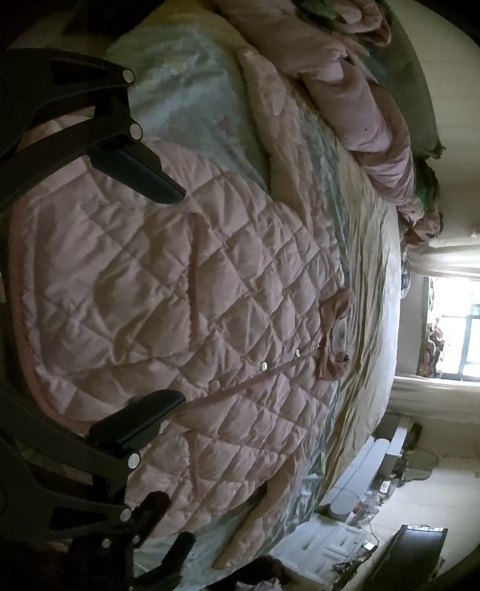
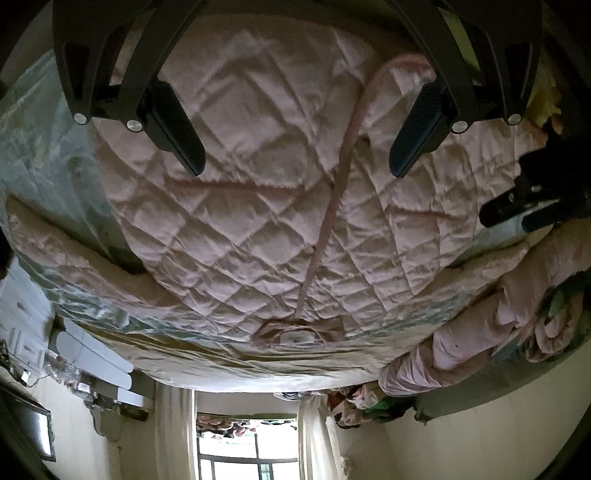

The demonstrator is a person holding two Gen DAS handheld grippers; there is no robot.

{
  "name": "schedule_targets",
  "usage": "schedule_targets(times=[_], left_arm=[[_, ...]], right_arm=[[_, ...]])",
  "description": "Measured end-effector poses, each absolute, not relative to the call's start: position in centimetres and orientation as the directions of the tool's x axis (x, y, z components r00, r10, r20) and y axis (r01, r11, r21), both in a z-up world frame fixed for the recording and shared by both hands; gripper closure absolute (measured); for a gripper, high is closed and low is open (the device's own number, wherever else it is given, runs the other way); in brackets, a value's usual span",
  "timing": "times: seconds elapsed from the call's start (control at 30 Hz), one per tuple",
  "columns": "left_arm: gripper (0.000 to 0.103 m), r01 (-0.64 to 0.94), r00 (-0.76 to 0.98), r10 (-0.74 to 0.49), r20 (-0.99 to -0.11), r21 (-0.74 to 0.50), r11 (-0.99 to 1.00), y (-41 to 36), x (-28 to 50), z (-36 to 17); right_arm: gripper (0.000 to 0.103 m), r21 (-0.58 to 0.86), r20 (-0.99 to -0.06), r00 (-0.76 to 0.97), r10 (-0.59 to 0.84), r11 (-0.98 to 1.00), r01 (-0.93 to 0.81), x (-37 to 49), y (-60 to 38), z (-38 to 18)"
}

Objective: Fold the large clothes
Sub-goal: 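Grasp the coat sleeve cuff with the right gripper and lift it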

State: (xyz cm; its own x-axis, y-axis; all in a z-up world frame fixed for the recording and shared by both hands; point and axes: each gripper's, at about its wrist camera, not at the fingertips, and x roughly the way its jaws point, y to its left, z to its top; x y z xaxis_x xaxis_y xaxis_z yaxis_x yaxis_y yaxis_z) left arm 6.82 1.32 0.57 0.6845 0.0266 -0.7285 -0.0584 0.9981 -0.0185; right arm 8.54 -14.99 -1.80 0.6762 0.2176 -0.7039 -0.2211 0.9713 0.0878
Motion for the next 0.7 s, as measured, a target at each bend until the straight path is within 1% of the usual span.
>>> schedule_targets(times=[0.13,0.27,0.37,0.53,0.7], left_arm=[[0.009,-0.056,0.679,0.015,-0.734,-0.032,0.998,1.2,8.2,0.5],[0.009,-0.068,0.672,0.026,-0.741,-0.027,0.997,1.3,10.0,0.4],[0.009,-0.072,0.668,0.015,-0.744,-0.045,0.996,1.5,11.2,0.5],[0.009,-0.072,0.675,-0.013,-0.737,-0.083,0.994,1.8,13.0,0.5],[0.009,-0.059,0.664,-0.010,-0.748,-0.066,0.996,1.3,15.1,0.4]], right_arm=[[0.004,0.116,-0.701,0.672,0.236,0.969,-0.219,11.1,-15.3,-1.4],[0.004,0.132,-0.684,0.687,0.247,0.967,-0.217,13.5,-15.9,-0.8],[0.004,0.148,-0.662,0.704,0.257,0.966,-0.214,15.2,-16.6,-0.2],[0.004,0.134,-0.640,0.736,0.221,0.975,-0.176,18.1,-18.1,0.8],[0.004,0.159,-0.629,0.758,0.171,0.983,-0.090,20.7,-21.0,1.2]])
